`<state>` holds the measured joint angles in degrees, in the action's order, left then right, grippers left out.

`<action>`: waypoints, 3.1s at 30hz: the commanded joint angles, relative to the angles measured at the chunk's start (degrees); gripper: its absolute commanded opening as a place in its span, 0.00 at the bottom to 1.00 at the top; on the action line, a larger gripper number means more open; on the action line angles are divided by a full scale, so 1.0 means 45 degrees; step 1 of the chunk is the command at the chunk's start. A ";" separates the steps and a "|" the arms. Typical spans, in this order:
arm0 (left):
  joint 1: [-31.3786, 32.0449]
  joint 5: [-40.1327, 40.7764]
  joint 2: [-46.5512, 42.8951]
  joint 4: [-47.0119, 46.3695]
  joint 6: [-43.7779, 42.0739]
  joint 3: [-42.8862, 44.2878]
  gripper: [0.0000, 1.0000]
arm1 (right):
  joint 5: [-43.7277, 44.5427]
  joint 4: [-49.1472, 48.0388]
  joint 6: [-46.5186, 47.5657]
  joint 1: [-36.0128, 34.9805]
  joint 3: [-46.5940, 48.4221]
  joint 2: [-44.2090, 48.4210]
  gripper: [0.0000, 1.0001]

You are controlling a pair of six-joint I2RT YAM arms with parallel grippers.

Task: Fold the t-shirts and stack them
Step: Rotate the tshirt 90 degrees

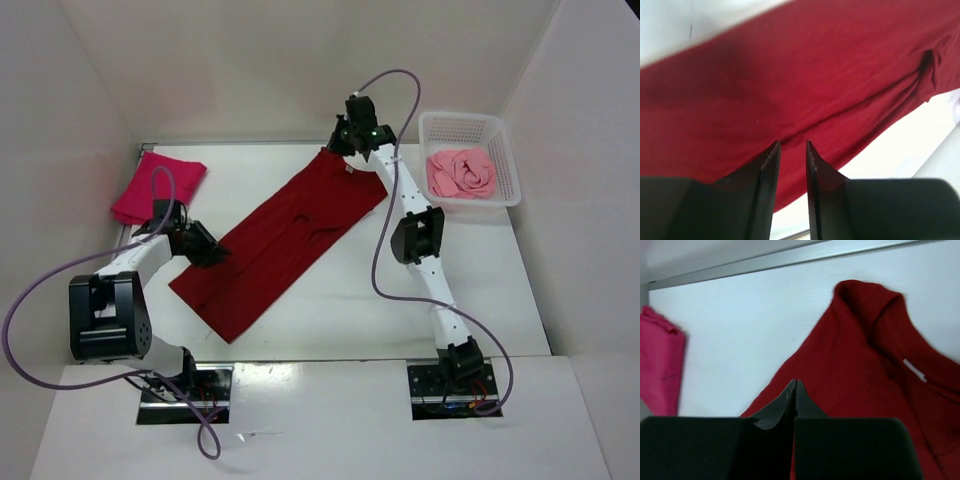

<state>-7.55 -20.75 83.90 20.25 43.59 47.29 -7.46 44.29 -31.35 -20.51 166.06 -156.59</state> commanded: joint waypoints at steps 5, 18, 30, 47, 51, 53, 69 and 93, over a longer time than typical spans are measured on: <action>-0.0099 0.0061 0.0653 -0.0633 -0.0410 0.0039 0.34 | -0.1289 0.0450 -0.0630 0.0437 0.2473 -0.2526 0.00; -0.0216 0.0471 0.0536 -0.0223 -0.0176 -0.1288 0.34 | -0.0568 -0.1462 -0.1977 0.1393 0.1889 -0.3053 0.05; 0.1403 -0.0194 -0.2256 0.1221 0.0645 0.1735 0.42 | -0.2634 0.1443 -0.0435 0.1122 0.2904 0.0611 0.30; 0.1151 0.1174 -0.1693 0.1164 -0.1309 0.2324 0.38 | -0.3478 -0.6752 -0.2814 -0.3584 -2.2399 1.3783 0.36; 0.1151 0.1174 -0.1398 0.1047 -0.1426 0.2324 0.38 | -0.3459 -0.9080 -0.4203 -0.4386 -2.3386 1.3161 0.58; 0.1151 0.1038 -0.1261 0.1047 -0.1542 0.2324 0.38 | -0.3458 -0.9432 -0.4204 -0.4543 -2.3386 1.2282 0.58; 0.1812 0.1272 -0.1007 0.0930 -0.2090 0.1387 0.38 | -0.2521 -0.9005 -0.4245 -0.4410 -2.3046 0.9854 0.06; 0.6462 -0.1461 0.0396 0.2062 -0.1602 -0.1034 0.64 | -0.2209 -0.4844 -0.6209 -0.1201 -3.1192 2.1353 0.64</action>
<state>19.53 -23.33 84.38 28.58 37.54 43.59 -19.81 20.62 -49.23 -23.46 30.39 -67.18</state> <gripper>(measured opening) 0.636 0.644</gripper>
